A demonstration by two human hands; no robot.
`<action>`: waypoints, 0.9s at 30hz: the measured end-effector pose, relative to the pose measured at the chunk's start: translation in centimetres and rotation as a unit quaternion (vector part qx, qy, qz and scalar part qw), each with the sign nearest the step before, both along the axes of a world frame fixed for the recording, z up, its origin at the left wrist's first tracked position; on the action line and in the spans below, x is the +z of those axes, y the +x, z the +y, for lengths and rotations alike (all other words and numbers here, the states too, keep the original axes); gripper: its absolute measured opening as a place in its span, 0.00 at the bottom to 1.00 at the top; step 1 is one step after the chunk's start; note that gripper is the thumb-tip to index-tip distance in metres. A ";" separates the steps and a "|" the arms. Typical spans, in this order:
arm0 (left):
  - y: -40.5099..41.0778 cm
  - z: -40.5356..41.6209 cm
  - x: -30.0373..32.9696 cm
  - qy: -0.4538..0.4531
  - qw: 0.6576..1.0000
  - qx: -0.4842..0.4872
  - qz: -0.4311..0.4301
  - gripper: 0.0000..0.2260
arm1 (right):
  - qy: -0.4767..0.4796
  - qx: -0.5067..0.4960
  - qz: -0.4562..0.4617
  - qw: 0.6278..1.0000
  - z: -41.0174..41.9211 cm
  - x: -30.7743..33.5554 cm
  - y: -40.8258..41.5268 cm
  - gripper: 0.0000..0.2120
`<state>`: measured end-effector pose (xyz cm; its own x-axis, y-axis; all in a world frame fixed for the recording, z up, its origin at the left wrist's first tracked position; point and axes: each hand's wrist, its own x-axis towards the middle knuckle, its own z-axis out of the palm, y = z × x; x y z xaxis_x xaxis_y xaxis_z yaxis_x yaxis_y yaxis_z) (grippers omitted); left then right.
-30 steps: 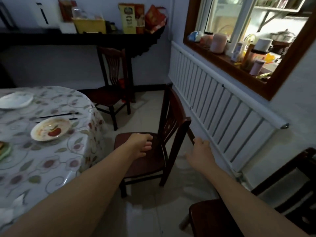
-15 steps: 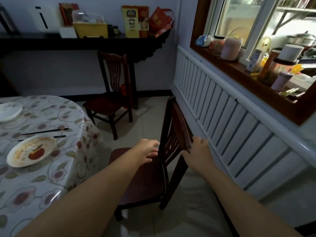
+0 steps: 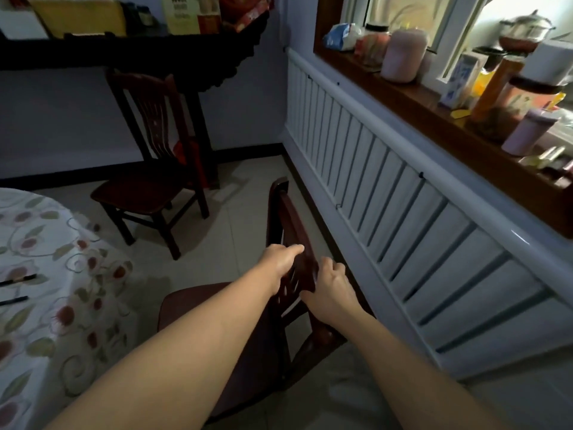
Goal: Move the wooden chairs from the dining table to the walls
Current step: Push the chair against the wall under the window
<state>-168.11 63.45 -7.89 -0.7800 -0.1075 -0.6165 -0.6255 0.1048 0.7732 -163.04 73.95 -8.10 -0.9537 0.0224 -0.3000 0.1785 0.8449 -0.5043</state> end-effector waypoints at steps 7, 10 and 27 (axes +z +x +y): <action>-6.1 1.2 -3.4 0.054 0.997 0.009 -0.053 0.35 | -0.007 -0.091 -0.092 0.992 -0.8 -1.8 -3.5 0.15; -7.2 1.2 -3.8 0.040 0.997 -0.003 -0.058 0.27 | -0.087 -0.142 -0.151 0.974 -0.9 -2.3 -4.8 0.15; -7.2 -4.3 1.7 0.076 0.995 0.005 -0.066 0.05 | -0.130 -0.048 -0.185 0.973 -6.0 3.2 -5.7 0.18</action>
